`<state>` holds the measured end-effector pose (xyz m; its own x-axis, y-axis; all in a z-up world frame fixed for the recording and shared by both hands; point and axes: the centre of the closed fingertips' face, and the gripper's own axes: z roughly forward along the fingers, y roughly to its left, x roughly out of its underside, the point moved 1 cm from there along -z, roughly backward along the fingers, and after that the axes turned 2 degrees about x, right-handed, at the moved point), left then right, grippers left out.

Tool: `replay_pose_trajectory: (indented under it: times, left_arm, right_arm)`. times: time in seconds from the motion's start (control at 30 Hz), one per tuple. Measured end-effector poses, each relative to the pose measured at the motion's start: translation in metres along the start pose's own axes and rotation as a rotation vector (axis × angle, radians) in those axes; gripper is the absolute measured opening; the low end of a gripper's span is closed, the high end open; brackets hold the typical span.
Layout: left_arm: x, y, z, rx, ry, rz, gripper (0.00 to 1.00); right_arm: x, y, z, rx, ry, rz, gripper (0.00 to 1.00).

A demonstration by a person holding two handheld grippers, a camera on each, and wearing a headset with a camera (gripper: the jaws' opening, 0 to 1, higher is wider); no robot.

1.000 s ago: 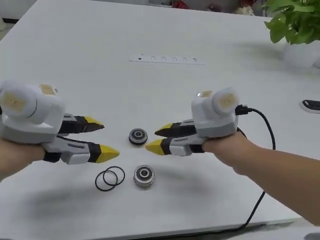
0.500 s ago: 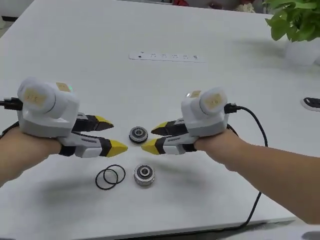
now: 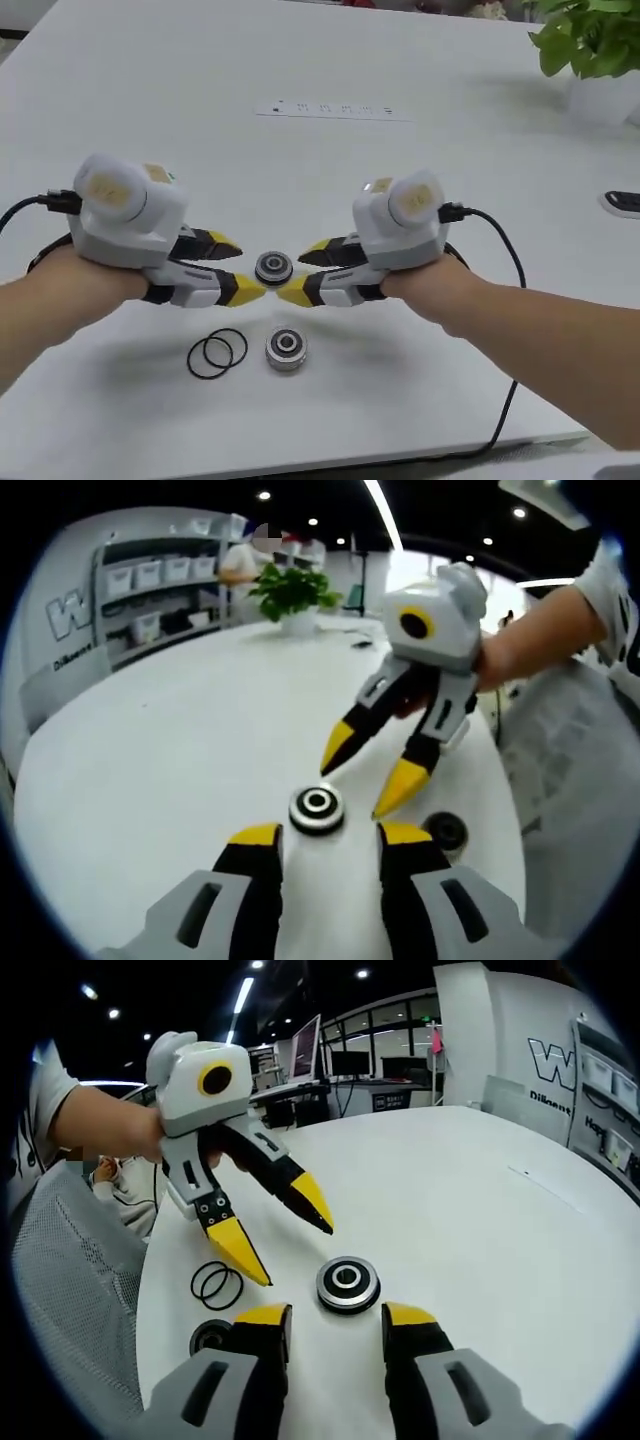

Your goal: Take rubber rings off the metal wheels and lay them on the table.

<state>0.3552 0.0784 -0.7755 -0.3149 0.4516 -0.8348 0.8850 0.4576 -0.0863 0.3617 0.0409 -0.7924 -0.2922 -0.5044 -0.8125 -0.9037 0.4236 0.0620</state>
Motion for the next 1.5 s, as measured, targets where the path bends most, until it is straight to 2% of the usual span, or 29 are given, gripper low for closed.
replay_pose_trajectory:
  times: [0.43,0.77,0.83,1.03,1.17,1.5]
  left_arm:
    - [-0.009,0.008,0.015,0.007,0.014,0.016,0.29]
    - [-0.009,0.003,0.027,0.026,0.036,0.034,0.22]
    - [-0.008,0.004,0.028,0.019,0.048,0.039,0.21]
    - [-0.007,0.011,0.029,-0.014,0.044,0.034,0.14]
    - [-0.006,0.009,0.03,-0.018,0.047,0.056,0.14]
    - [-0.006,0.007,0.029,-0.04,0.036,0.047,0.14]
  right_arm:
    - [0.001,0.0,0.001,0.004,-0.011,0.0,0.34]
    - [0.003,-0.003,-0.001,0.012,-0.016,0.015,0.34]
    - [0.003,-0.003,-0.001,0.013,-0.017,0.017,0.34]
    - [0.003,-0.003,0.0,0.014,-0.018,0.021,0.34]
    - [0.0,-0.003,0.002,0.019,-0.031,0.032,0.34]
    - [-0.005,-0.003,0.013,0.044,-0.054,0.059,0.34]
